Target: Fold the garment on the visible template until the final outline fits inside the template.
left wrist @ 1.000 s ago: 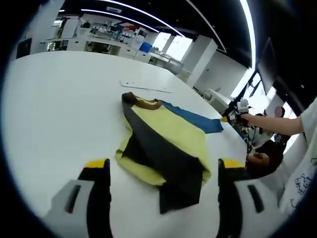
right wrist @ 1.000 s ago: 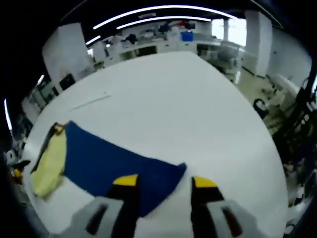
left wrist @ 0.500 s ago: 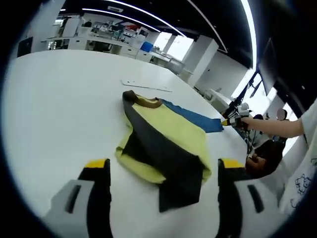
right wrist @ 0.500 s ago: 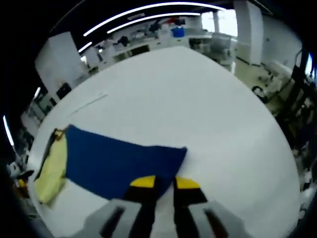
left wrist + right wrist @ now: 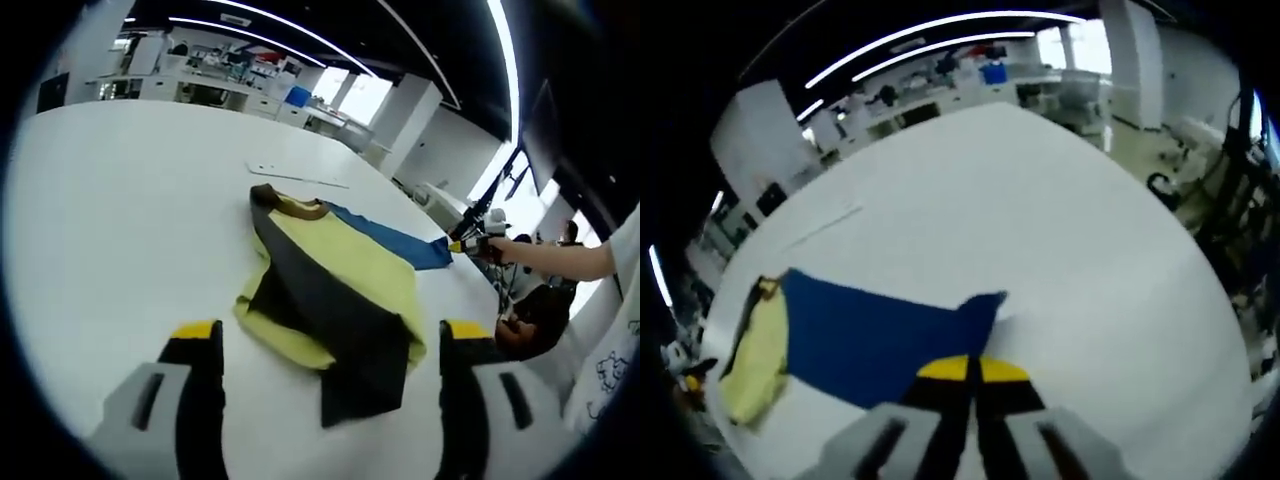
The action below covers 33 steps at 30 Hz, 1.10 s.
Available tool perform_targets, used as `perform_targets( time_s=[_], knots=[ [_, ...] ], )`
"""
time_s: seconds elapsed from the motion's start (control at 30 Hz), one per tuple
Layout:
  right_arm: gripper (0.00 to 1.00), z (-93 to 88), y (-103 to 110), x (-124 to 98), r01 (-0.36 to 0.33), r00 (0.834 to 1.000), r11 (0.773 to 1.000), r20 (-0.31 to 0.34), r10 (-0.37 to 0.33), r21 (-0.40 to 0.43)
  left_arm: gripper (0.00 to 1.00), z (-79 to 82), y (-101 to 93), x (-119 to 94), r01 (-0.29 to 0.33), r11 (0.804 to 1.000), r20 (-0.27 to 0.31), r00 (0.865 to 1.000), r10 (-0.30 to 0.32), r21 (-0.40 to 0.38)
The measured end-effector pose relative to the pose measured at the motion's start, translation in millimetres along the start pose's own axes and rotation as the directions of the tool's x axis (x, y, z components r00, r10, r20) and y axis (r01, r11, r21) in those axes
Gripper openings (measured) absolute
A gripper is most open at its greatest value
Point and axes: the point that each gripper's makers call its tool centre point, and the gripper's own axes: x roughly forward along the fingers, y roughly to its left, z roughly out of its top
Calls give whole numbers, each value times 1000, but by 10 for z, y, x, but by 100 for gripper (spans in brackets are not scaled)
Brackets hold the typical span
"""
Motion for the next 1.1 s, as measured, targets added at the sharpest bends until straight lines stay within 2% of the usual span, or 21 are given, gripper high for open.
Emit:
perform_targets(
  time_s=[0.17,0.53,0.7,0.9,1.03,1.1],
  knots=[
    [0,96,210,1,-42,999,999,7,42,-19,86,-4,-3,7,8,1000,3,1000,-8,-2],
    [0,-5,709,161,-136,990,986,-40,133,-92,86,-26,9,-37,9,1000,6,1000,-9,-6],
    [3,30,711,146,-134,991,985,-32,131,-113,86,-43,19,-53,6,1000,7,1000,-6,-11],
    [19,97,594,133,-105,994,986,-9,105,-132,86,-63,13,-41,8,1000,5,1000,-8,-16],
    [33,68,526,134,-93,996,982,-29,89,-164,86,-68,-17,-21,13,1000,5,1000,-13,-18],
    [36,34,482,153,-82,996,983,-41,76,-166,86,-69,-28,-17,13,1000,5,1000,-13,-16]
  ],
)
